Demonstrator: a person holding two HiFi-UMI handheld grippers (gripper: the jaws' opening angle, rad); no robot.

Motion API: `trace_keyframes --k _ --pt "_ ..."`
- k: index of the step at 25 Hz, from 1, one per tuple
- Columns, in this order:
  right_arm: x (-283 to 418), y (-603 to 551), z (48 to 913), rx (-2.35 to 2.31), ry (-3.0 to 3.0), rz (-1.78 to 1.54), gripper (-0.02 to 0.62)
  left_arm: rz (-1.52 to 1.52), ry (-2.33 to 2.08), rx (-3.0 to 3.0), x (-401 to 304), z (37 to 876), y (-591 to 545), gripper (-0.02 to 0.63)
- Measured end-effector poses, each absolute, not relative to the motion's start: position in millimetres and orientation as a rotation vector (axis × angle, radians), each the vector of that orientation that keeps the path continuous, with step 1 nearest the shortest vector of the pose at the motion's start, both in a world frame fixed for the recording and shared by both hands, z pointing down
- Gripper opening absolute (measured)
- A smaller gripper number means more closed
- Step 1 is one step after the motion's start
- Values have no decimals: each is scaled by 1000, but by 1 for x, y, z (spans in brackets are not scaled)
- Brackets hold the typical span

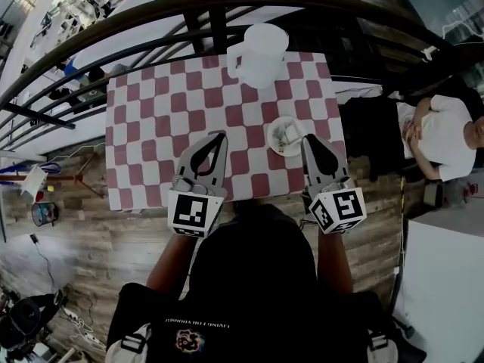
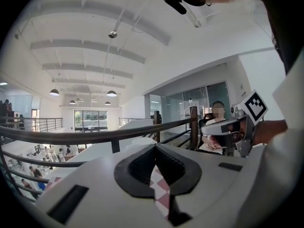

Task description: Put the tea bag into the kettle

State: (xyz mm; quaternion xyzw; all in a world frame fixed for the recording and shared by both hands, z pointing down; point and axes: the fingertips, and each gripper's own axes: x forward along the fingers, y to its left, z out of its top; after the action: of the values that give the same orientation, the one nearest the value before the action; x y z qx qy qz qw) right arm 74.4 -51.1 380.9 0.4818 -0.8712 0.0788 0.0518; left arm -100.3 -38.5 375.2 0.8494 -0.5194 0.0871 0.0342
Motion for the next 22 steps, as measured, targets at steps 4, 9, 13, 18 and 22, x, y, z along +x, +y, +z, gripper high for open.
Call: trace_keyframes --k 4,9,13,18,22 --pt "69 -62 380 1461 -2649 215 31 262 -1602 2623 -104 373 -49 3" --pt "65 -77 375 1461 -2655 197 31 266 -1598 2633 -106 374 -60 3" --pt "63 -92 372 1465 -2658 190 31 273 -1604 2631 -109 376 -71 3" --pt "58 -113 371 1453 -2662 183 31 298 -1629 2636 -114 377 -87 3" --pt "57 -131 376 1441 -2657 187 31 311 -1641 2632 -116 379 -101 3"
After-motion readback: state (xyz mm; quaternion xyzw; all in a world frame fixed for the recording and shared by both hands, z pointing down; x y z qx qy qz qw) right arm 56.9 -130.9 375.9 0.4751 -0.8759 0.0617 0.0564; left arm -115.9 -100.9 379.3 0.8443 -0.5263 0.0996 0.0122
